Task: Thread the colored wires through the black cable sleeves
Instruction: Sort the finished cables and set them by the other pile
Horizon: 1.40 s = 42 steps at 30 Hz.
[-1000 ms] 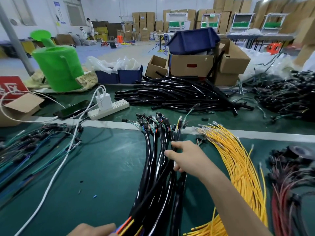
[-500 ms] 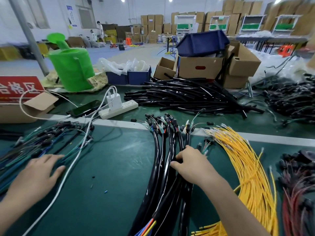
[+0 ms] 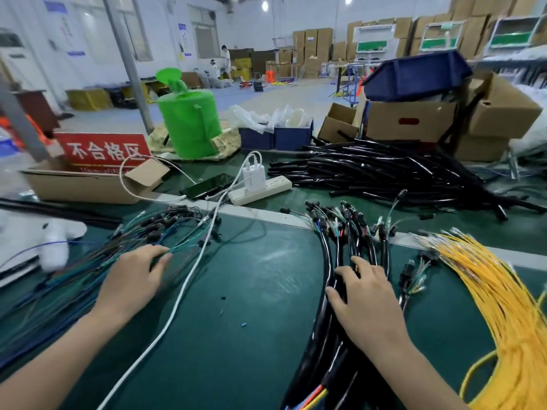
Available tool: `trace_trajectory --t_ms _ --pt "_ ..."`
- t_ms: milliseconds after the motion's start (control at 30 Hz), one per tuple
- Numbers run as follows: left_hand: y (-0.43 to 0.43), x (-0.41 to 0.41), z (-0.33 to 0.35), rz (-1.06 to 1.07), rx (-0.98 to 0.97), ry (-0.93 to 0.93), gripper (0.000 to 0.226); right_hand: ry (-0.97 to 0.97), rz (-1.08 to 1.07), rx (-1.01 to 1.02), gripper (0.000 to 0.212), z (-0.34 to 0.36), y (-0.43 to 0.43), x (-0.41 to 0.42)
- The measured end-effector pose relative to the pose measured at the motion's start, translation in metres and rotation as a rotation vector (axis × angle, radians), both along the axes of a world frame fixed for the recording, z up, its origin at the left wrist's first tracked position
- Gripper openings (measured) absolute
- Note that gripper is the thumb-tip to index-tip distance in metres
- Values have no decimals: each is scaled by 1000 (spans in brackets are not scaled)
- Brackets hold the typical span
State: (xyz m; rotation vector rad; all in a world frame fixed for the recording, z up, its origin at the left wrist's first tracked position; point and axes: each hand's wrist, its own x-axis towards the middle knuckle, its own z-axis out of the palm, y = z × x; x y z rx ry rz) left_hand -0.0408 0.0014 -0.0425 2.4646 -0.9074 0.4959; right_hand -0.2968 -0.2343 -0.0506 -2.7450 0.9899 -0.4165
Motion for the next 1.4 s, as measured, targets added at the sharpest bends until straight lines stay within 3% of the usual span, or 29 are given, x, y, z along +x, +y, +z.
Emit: trace_trajectory --t_ms 233,333,400,533,700,900,1000,1067,1233,1333,1400 --pt "18 26 29 161 -77 -245 15 -35 -5 8 44 -2 -2 1" --pt "27 40 43 178 -122 -222 10 -49 -4 21 45 -3 -1 1" --pt "26 51 50 166 -256 -82 15 -50 -7 24 45 -4 0 1" --pt "27 63 74 75 -573 415 35 -69 -7 30 45 -5 -1 0" --pt "-10 -26 93 -272 -706 622 25 -73 12 63 48 -4 -2 -1" --pt "-83 -112 89 -615 -625 818 22 -593 151 646 76 43 -2 -9" --pt "-111 -145 77 -769 -489 878 23 -822 50 1153 76 66 -14 -13" --pt "-122 -159 70 -829 -409 904 25 -929 -31 1341 62 75 -24 -21" --pt "-126 -168 55 -867 -320 924 23 -1011 -59 1424 30 85 -44 -38" --pt "-121 -164 47 -840 -233 925 46 -1005 -49 1401 22 86 -50 -43" --pt "-116 -160 42 -834 -231 922 39 -1033 -57 1381 20 88 -54 -45"
